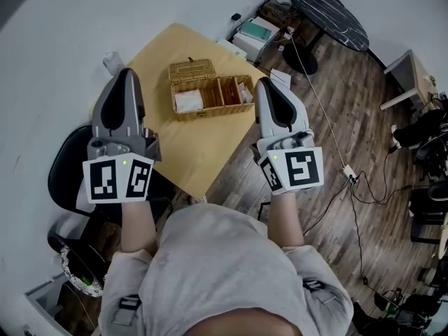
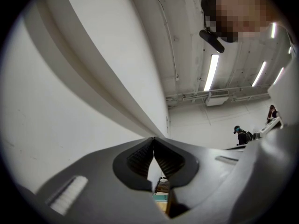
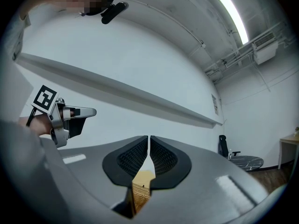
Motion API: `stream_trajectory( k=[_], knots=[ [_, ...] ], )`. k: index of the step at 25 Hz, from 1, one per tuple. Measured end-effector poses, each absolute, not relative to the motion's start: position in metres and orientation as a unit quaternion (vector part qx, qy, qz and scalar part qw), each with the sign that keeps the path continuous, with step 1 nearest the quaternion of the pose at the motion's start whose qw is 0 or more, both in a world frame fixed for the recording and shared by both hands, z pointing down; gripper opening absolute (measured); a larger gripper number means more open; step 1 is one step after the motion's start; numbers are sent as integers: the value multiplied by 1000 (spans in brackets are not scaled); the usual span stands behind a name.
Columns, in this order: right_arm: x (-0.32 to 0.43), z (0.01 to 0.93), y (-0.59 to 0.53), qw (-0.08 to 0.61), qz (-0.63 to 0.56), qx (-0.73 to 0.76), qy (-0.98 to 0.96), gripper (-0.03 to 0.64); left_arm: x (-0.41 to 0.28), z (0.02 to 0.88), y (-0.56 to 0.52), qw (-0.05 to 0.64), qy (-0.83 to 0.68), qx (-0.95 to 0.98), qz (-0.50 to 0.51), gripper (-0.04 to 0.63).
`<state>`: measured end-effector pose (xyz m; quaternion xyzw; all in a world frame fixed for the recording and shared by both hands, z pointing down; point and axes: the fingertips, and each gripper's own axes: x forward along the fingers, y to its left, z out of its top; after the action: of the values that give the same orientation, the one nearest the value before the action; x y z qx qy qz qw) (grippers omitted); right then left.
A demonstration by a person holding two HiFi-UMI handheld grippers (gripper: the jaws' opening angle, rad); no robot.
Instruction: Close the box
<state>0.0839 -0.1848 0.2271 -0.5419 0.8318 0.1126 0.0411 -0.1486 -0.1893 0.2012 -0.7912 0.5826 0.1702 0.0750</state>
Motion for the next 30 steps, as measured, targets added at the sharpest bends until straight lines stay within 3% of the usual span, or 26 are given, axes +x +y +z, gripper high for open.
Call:
stream_trajectory(
  k=[9,19,30],
  knots=[
    [78,234,-214,32,107,-554,825,18,-150,214,-228,59,565,-805,171,58],
    [57,229,-238,13,153,-470,869,17,-149,233,-256,39,574,-803,156,58],
    [47,270,-337,-28,0,-412,911,17,-158,250,-287,25,628,-765,137,58]
  ],
)
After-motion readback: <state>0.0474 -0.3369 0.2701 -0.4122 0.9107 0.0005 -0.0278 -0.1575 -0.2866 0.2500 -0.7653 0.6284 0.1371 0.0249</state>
